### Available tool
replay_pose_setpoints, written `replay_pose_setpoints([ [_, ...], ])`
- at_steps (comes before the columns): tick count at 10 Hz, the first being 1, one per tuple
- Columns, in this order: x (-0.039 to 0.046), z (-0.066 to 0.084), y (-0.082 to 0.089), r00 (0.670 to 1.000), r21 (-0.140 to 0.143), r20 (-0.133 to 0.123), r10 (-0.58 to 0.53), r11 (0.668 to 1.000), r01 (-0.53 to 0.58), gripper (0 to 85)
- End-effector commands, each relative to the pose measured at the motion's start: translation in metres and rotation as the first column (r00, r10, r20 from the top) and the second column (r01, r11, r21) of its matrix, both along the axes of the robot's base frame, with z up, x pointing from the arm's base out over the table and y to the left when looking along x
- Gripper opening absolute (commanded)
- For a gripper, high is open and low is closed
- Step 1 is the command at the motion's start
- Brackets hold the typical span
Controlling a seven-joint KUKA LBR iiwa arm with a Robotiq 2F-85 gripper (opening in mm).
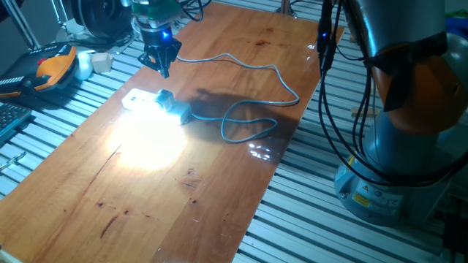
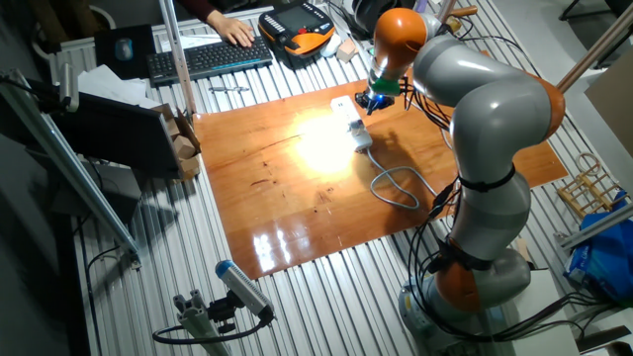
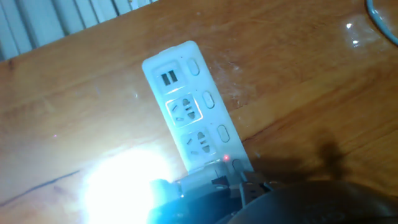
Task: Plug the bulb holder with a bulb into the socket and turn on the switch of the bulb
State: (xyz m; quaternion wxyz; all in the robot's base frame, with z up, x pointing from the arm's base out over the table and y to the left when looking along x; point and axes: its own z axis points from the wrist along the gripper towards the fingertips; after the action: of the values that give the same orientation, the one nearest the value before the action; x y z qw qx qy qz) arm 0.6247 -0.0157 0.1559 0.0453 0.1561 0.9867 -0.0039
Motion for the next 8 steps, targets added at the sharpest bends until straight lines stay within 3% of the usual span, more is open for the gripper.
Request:
replay_pose_setpoints([
  [1, 0.0001, -0.0001, 0.0001, 0.957, 0.001, 0.0, 0.291, 0.957, -0.291, 0.0],
  [8, 0.0008, -0.0005, 0.0002, 0.956, -0.008, 0.014, 0.293, 0.956, -0.293, 0.0],
])
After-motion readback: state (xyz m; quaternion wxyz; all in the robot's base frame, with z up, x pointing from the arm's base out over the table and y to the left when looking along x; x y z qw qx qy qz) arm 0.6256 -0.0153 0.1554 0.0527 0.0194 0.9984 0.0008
